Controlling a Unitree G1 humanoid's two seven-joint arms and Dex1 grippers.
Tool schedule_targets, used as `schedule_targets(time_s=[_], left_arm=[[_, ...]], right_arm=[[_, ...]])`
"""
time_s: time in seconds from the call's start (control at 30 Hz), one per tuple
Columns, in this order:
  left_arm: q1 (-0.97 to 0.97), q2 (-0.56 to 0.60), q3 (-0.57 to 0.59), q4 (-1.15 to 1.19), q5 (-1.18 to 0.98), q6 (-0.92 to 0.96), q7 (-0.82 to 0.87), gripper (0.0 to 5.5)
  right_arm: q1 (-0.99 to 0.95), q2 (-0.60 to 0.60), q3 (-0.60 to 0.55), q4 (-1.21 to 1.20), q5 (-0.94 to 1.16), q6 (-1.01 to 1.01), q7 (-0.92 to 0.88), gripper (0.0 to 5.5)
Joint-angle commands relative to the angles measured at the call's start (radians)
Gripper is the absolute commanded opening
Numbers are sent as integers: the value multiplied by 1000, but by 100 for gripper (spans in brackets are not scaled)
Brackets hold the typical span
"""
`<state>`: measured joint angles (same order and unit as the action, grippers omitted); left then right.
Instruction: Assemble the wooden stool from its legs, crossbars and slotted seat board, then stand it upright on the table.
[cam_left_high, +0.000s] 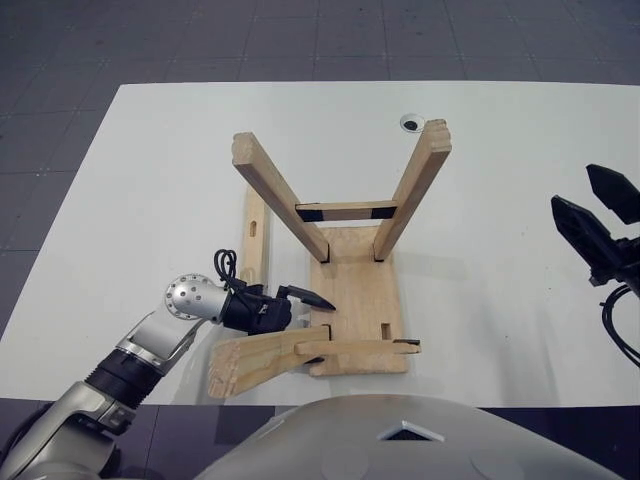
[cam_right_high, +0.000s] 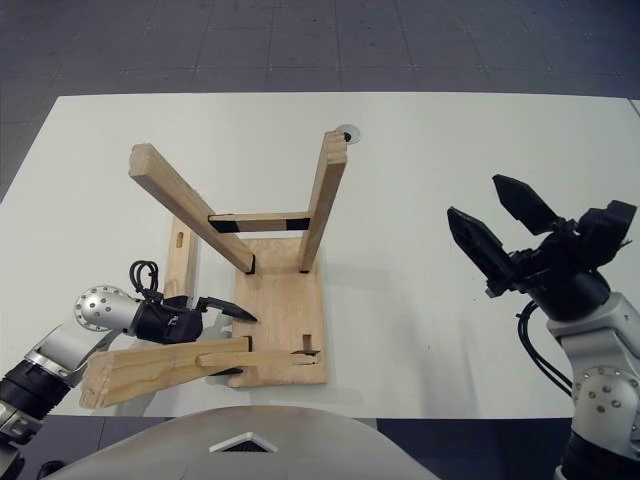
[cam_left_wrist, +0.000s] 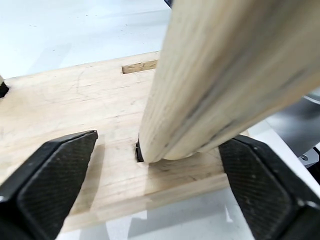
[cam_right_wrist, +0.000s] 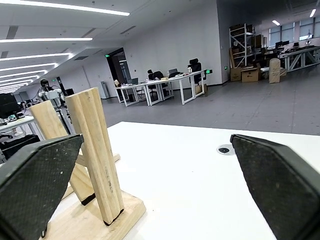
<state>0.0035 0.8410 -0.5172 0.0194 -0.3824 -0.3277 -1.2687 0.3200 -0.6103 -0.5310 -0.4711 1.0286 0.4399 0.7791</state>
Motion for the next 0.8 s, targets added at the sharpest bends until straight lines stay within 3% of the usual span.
schedule_targets(time_s=[0.03,0.13,0.33,0.53,0.8], left_arm=[[5,2,3,66,108,5,-25,506],[-7,11,30,58,87,10,-48,547],[-14,-3,98,37,52,32,-58,547],[8,-5,137,23,42,47,-66,547],[62,14,201,-49,27,63,-83,547]], right_arm=[[5,5,6,-20,-17,-5,7,550],[6,2,7,-25,-25,-6,12,550],[77,-21,54,-60,-146,-40,85,550],[187,-74,187,-115,-371,-131,196,550],[198,-116,246,-111,-499,-177,222,550]])
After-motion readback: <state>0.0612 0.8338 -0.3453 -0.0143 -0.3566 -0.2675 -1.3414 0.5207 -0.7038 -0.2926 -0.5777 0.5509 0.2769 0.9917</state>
